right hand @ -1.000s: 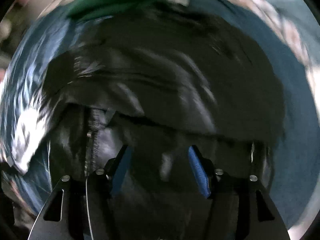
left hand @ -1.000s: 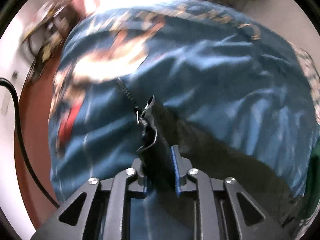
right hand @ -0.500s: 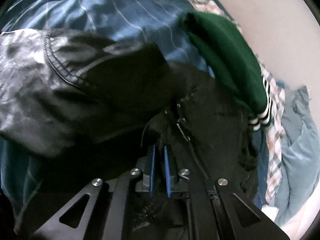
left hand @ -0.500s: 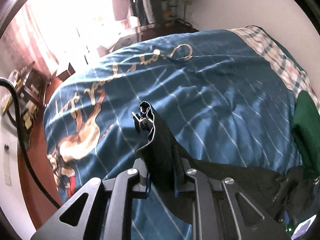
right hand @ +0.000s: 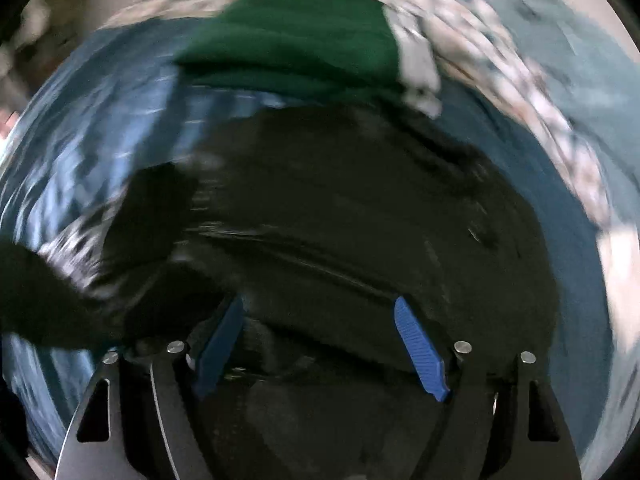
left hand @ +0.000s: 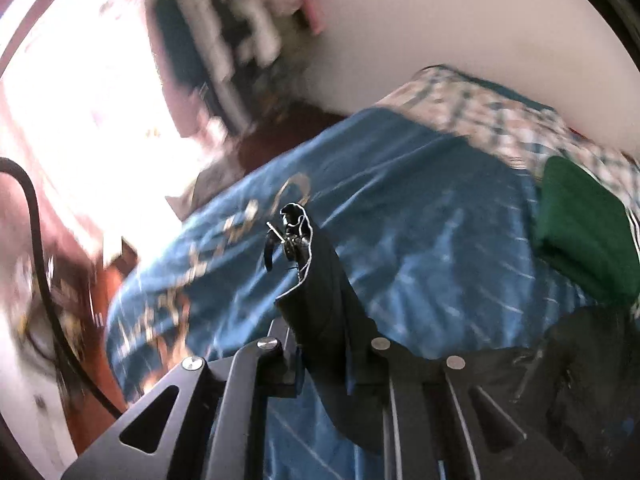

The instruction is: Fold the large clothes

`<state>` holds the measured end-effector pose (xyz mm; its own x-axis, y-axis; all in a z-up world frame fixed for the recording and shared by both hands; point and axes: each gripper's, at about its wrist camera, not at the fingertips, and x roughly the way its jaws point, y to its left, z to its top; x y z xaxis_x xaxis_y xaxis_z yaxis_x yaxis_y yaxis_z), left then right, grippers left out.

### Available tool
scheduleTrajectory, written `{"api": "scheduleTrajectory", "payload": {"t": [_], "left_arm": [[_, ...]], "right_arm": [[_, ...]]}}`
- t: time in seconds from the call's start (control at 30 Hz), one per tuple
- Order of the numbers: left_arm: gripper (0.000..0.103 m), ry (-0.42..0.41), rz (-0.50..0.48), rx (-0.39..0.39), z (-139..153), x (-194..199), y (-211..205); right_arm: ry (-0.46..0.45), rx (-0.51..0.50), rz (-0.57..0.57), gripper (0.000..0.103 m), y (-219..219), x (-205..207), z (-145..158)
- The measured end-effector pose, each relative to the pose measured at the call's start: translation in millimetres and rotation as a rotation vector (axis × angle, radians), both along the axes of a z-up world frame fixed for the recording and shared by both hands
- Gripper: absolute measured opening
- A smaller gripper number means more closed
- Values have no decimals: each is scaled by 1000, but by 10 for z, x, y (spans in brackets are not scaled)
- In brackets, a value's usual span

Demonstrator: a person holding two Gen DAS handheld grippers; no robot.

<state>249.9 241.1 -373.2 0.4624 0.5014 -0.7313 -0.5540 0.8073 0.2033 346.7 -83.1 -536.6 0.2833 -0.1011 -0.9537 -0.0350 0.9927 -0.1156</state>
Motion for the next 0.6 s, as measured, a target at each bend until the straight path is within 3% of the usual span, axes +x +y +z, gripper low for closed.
{"api": "scheduleTrajectory", "payload": {"t": [0.13, 0.33, 0.5, 0.6], "left_arm": [[9, -9, -153, 117, 182, 196, -585], [8, -20, -342, 167, 364, 472, -1438], [8, -48, -541, 130, 471, 683, -2441], [8, -49, -673, 49, 404, 808, -3169]], "right_arm": [[34, -24, -164, 86, -428, 70, -120], [54, 26, -280, 87, -980, 107, -244], [65, 92, -393, 87, -1677, -51, -202], [79, 111, -476, 87, -2185, -221, -202]]}}
